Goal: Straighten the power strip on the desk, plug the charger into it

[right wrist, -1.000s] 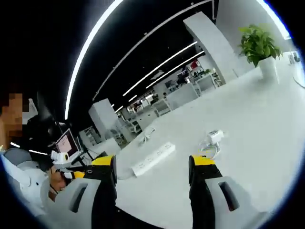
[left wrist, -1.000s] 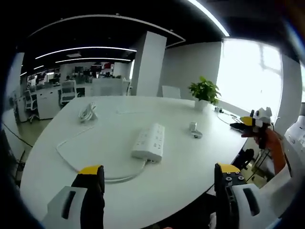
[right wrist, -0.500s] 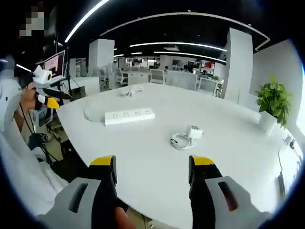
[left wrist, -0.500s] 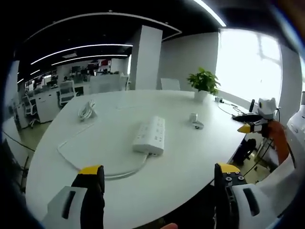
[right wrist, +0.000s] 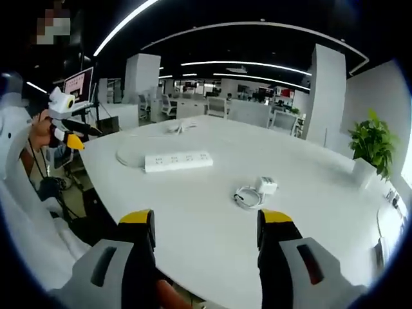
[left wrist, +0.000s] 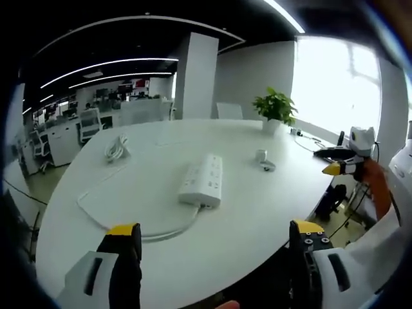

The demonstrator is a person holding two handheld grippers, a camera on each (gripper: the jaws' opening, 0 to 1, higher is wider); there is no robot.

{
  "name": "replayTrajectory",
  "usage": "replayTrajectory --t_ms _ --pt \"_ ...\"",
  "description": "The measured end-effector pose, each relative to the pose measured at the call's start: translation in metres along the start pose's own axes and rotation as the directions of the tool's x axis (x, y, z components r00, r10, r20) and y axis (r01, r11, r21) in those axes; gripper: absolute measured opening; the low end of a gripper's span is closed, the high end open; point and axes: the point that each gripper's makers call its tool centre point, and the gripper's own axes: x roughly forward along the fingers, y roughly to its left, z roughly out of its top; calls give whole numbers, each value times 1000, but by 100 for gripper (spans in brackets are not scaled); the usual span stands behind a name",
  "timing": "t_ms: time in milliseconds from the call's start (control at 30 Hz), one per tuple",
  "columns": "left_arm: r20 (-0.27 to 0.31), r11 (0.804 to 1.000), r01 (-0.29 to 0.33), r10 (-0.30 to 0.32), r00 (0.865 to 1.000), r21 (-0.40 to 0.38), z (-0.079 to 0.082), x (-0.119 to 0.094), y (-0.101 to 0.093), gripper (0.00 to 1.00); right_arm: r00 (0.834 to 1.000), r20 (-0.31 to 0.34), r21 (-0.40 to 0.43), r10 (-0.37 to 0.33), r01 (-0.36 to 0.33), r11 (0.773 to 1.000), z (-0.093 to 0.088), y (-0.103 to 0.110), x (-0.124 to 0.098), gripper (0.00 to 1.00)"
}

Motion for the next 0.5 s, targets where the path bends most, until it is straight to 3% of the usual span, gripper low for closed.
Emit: replayTrajectory --t_ms 333,500 --pt "-28 1000 2 -1 1000 25 -5 4 0 94 1000 -13 15 5 -5 1000 -4 2 5 63" --pt "-18 999 16 -15 1000 41 3 9 -1 94 999 -36 38 -8 10 999 -8 -2 9 64"
